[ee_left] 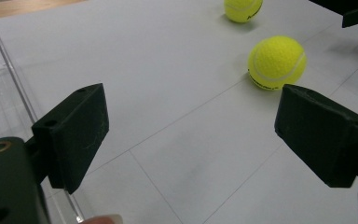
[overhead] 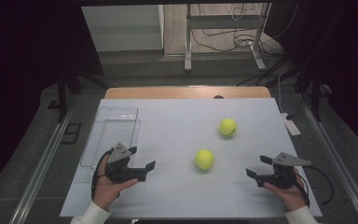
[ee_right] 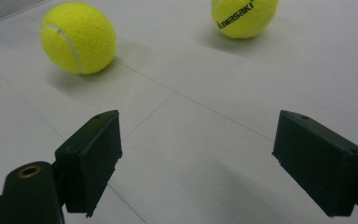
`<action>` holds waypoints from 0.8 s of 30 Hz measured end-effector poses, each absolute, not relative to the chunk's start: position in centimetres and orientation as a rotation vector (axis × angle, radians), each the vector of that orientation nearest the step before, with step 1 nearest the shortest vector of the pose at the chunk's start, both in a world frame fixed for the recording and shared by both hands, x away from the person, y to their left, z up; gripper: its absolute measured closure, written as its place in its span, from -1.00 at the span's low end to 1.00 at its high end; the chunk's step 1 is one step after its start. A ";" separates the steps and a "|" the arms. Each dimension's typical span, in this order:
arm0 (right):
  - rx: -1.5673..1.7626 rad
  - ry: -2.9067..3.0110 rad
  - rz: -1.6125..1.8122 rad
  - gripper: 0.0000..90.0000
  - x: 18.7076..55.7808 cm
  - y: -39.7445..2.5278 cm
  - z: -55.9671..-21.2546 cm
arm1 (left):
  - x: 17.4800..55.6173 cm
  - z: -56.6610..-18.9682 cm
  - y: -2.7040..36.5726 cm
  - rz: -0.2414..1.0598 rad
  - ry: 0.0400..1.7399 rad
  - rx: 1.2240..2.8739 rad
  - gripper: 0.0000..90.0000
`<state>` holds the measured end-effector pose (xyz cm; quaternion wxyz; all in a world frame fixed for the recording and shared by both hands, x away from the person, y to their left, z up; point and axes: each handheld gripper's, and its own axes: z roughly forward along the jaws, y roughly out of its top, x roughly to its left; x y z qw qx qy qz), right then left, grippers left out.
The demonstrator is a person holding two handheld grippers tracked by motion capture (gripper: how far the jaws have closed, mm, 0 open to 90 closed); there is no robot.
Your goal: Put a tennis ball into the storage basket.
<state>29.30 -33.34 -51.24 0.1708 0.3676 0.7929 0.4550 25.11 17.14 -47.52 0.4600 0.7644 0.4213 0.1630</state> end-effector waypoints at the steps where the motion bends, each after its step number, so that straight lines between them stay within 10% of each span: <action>1: 1.044 2.252 1.292 -0.65 29.3 -33.3 -51.2 | 25.1 -47.5 17.1 0.400 1.035 1.882 -0.76; 24: 1.044 2.252 1.277 -0.65 29.4 -33.4 -51.3 | 26.2 -47.2 15.3 0.358 0.998 1.905 -0.78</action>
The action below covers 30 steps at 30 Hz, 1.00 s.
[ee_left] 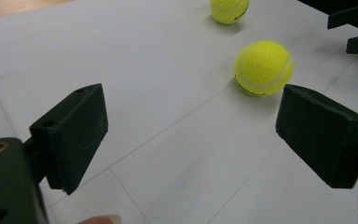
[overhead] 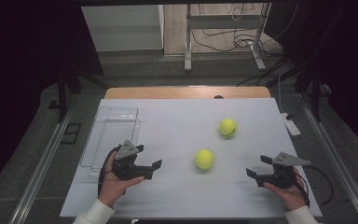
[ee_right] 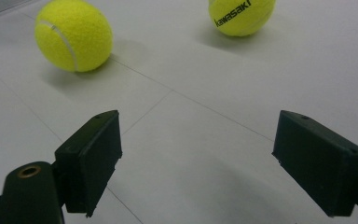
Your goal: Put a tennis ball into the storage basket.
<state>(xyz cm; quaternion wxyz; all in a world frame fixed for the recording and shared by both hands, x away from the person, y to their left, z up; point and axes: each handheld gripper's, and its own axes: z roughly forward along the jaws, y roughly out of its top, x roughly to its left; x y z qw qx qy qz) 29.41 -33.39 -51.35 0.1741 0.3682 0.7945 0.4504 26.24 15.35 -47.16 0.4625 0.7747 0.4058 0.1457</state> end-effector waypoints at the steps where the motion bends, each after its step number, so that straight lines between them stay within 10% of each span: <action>1: 1.045 2.252 1.277 -0.65 29.4 -33.4 -51.3 | 26.3 -47.1 15.2 0.356 0.994 1.906 -0.78; 30: 1.036 2.260 1.266 -0.65 29.4 -33.3 -51.5 | 27.9 -46.8 11.6 0.299 0.916 1.967 -0.79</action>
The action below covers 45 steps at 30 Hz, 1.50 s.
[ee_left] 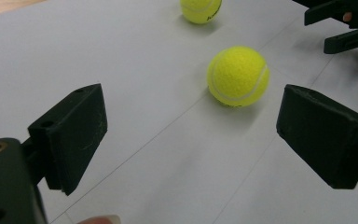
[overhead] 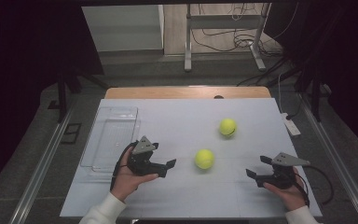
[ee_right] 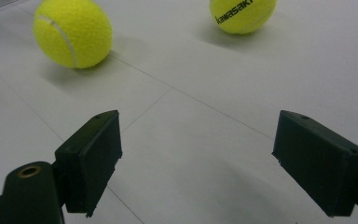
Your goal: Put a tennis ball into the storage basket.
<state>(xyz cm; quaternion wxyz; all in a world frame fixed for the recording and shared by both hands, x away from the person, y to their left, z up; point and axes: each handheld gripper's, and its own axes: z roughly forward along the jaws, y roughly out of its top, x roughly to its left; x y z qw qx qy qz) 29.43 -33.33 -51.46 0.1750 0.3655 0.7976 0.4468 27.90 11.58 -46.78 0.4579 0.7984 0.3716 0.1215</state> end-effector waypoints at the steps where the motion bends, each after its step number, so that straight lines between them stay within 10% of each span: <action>1: 1.036 2.260 1.266 -0.65 29.4 -33.3 -51.4 | 28.0 -46.7 11.4 0.299 0.912 1.970 -0.79; 45: 1.038 2.256 1.264 -0.65 29.5 -33.4 -51.5 | 30.1 -46.6 7.4 0.232 0.831 2.041 -0.83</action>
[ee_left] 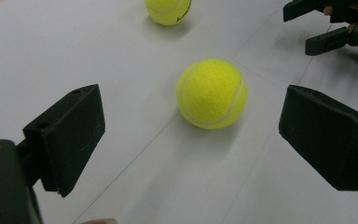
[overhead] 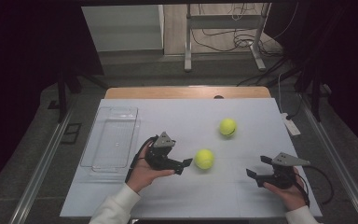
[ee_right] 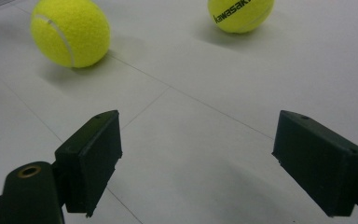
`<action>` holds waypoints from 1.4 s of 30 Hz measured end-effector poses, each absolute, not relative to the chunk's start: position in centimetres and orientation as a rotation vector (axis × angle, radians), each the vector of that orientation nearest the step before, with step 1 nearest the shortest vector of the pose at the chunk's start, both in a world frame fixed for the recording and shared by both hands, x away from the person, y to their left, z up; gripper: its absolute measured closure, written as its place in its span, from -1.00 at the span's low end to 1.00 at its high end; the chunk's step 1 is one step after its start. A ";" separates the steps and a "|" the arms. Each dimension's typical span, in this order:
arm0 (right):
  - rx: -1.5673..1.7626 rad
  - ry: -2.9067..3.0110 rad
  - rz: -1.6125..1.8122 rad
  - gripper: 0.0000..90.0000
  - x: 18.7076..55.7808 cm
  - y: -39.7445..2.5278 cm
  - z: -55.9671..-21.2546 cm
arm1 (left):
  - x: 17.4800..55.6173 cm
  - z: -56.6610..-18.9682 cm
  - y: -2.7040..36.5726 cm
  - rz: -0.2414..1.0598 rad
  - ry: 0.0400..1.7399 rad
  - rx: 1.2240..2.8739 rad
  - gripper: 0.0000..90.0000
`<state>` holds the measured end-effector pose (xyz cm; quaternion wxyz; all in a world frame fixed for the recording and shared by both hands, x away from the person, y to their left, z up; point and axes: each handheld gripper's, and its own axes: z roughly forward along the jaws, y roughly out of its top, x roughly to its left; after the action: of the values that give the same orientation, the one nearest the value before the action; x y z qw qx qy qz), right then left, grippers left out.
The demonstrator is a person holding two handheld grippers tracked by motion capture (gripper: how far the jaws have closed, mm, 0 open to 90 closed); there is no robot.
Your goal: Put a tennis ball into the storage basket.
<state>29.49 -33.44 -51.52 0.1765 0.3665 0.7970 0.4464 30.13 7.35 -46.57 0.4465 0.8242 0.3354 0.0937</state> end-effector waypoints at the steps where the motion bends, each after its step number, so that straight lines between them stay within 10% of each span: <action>1: 1.038 2.256 1.265 -0.65 29.5 -33.4 -51.5 | 30.2 -46.6 7.3 0.231 0.827 2.044 -0.83; 42: 1.033 2.259 1.262 -0.65 29.5 -33.4 -51.6 | 31.7 -47.1 3.7 0.185 0.774 2.112 -0.85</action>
<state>29.51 -33.43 -51.55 0.1768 0.3649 0.7981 0.4457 31.68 3.66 -47.09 0.4278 0.8458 0.3100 0.0742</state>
